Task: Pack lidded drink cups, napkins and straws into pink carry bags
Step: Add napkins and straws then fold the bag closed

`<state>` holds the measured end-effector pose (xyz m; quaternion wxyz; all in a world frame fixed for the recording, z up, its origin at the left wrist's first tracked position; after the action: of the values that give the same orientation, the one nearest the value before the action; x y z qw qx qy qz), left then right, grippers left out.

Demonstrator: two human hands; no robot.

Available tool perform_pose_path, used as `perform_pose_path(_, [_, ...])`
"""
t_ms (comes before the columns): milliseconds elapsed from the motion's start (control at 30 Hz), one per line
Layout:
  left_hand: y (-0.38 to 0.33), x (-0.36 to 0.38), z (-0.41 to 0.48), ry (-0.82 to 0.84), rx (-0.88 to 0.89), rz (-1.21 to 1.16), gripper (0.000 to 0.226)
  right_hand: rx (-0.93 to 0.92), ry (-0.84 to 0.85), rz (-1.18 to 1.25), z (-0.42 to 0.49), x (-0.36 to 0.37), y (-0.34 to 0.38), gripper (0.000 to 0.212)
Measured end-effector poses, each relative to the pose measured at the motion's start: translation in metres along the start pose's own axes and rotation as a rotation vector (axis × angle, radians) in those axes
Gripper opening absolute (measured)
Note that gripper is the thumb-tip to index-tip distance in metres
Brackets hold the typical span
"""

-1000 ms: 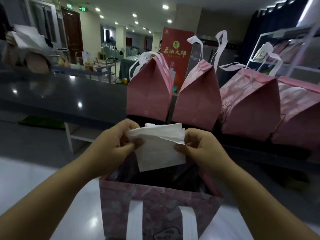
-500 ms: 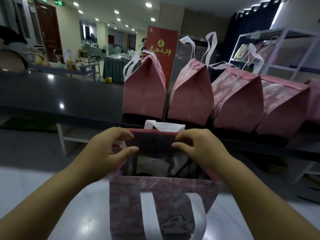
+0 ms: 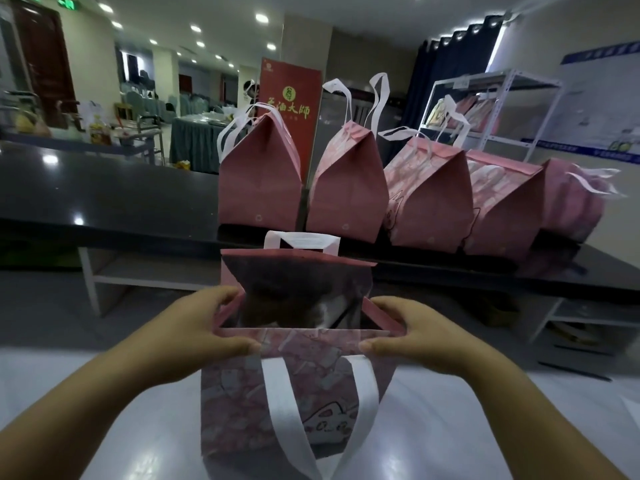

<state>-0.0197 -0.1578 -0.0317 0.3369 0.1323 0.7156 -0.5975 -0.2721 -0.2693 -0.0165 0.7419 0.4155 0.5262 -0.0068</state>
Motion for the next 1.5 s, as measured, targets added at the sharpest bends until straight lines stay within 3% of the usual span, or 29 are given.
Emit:
perform_pose_path(133, [0.001, 0.003, 0.009, -0.015, -0.019, 0.013, 0.046, -0.023, -0.01, 0.011, 0.006, 0.0, 0.003, 0.036])
perform_pose_path(333, [0.003, 0.008, 0.017, -0.072, 0.023, 0.063, 0.03, -0.069, -0.052, -0.149, 0.016, 0.008, 0.012, 0.034])
perform_pose_path(500, [0.005, 0.003, 0.018, -0.336, 0.042, 0.442, 0.029, -0.131, -0.041, -0.621, 0.018, 0.008, 0.021, 0.035])
perform_pose_path(567, [0.004, -0.001, 0.019, -0.378, 0.049, 0.561, 0.033, -0.136, -0.016, -0.702, 0.019, 0.004, 0.021, 0.037])
perform_pose_path(767, [-0.005, -0.01, 0.033, -0.046, 0.062, 0.593, 0.034, -0.103, 0.19, -0.583, 0.029, -0.004, 0.013, 0.041])
perform_pose_path(900, [-0.01, -0.011, 0.034, 0.074, 0.123, 0.495, 0.032, -0.107, 0.126, -0.517, 0.03, -0.008, 0.01, 0.033])
perform_pose_path(1167, [-0.006, -0.014, 0.034, 0.018, 0.238, 0.398, 0.043, -0.314, -0.001, -0.5, 0.022, -0.007, 0.013, 0.022])
perform_pose_path(1300, [-0.003, -0.015, 0.032, -0.003, 0.241, 0.334, 0.058, -0.306, -0.074, -0.45, 0.02, -0.005, 0.007, 0.036])
perform_pose_path(1400, [-0.002, -0.017, 0.029, -0.053, 0.304, 0.343, 0.051, -0.288, -0.12, -0.401, 0.019, -0.003, 0.002, 0.05])
perform_pose_path(1500, [-0.001, -0.018, 0.024, -0.109, 0.396, 0.382, 0.041, -0.422, -0.173, -0.403, 0.014, -0.001, 0.008, 0.041])
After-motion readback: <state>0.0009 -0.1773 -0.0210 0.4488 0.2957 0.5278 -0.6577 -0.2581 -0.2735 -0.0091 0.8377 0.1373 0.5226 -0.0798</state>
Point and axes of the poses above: each hand's wrist, its own z-axis towards the middle knuckle, its own x-axis out of the palm, y = z × x, the point moved 5 cm from there along z, towards the middle knuckle, and after that the axes turned 15 degrees about -x, right-handed, at the moved point
